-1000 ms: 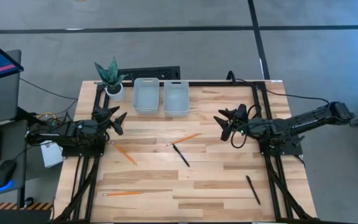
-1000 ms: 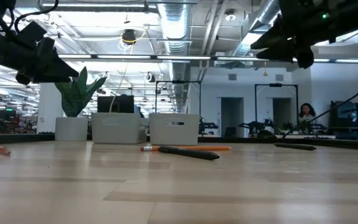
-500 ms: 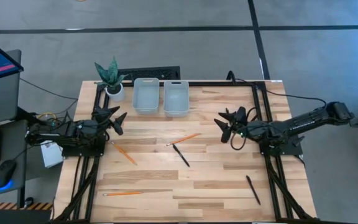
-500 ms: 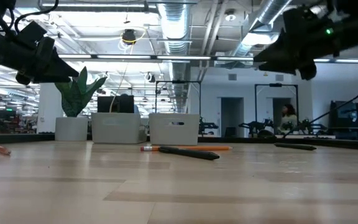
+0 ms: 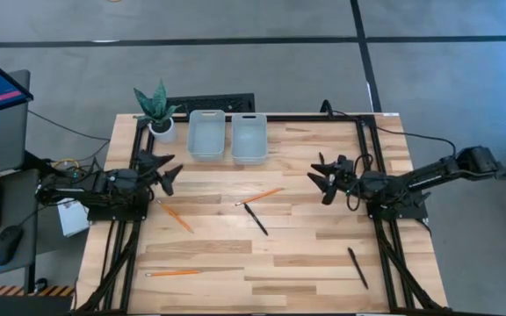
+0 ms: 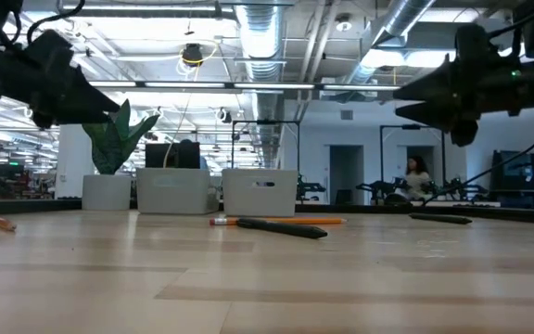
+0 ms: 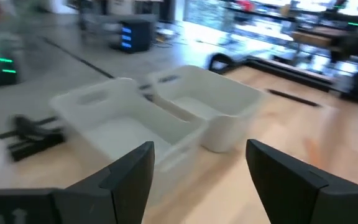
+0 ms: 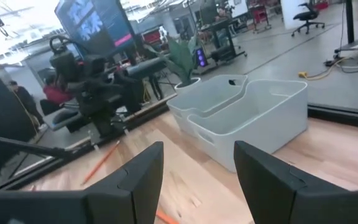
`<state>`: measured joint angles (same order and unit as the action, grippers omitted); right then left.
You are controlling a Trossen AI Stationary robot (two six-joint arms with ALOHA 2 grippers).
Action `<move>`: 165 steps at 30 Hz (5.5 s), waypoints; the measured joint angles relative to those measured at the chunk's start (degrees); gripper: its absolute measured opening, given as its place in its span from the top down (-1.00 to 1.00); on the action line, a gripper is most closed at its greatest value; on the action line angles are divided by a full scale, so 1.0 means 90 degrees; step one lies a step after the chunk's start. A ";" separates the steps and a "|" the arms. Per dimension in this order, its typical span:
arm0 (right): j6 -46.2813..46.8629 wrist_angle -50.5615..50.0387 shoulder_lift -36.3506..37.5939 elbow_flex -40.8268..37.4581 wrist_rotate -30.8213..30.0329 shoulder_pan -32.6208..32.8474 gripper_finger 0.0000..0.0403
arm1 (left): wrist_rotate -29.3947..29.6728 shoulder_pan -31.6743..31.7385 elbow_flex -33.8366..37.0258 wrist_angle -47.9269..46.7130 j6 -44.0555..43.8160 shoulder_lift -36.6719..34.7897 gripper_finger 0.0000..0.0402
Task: Sort pens & pencils
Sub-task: Put the middle left pencil into the left bin
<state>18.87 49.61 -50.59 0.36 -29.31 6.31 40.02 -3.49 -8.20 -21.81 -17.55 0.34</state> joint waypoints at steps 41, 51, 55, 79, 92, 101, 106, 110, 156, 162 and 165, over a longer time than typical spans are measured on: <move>-0.0651 0.0528 -0.0002 0.0163 0.5283 -0.4062 -0.08 | -0.0539 -0.0002 -0.2669 0.1629 0.1774 0.3560 -0.22; -0.0651 0.0499 -0.0002 0.0476 0.7396 -0.5793 -0.08 | -0.0533 -0.0002 -0.3871 -0.1053 -0.0355 0.4040 -0.22; -0.0653 0.0496 -0.0002 0.0570 0.7991 -0.6290 -0.08 | -0.0435 -0.0002 -0.4595 -0.2030 -0.1301 0.4533 -0.22; -0.0648 0.0494 -0.0002 0.0578 0.8469 -0.6810 -0.08 | -0.3441 -0.0009 -0.5941 -0.6328 -0.8712 0.7593 -0.22; -0.0648 0.0494 -0.0002 0.0578 0.8472 -0.6788 -0.08 | -0.4590 -0.0097 -0.5941 -0.6337 -0.8315 0.8415 -0.22; -0.0646 0.0494 -0.0002 0.0578 0.8472 -0.6788 -0.08 | -0.3724 -0.0305 -0.5941 -0.6905 -1.0732 0.8519 -0.22; -0.0646 0.0494 -0.0002 0.0579 0.8469 -0.6788 -0.08 | -0.3706 -0.0633 -0.5800 -0.6965 -1.1132 0.8517 -0.22; -0.0646 0.0494 -0.0002 0.0580 0.8469 -0.6788 -0.08 | -0.4030 -0.0890 -0.5385 -0.6896 -1.1879 0.8517 -0.22; -0.0667 0.0492 0.0000 0.0580 0.8464 -0.6790 -0.08 | -0.4518 -0.0971 -0.2624 -0.2751 -1.2944 0.8491 -0.21; -0.0814 0.0468 0.0000 0.0580 0.8443 -0.6791 -0.08 | -0.4492 -0.0969 -0.2619 -0.2668 -1.2933 0.8500 -0.03; -0.0816 0.0468 -0.0002 0.0580 0.8445 -0.6791 -0.08 | -0.4481 -0.0969 -0.2619 -0.2637 -1.2933 0.8500 0.12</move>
<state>11.53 53.82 -50.61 5.58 46.70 -54.81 -0.31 -12.21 -31.77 -45.55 -133.95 76.84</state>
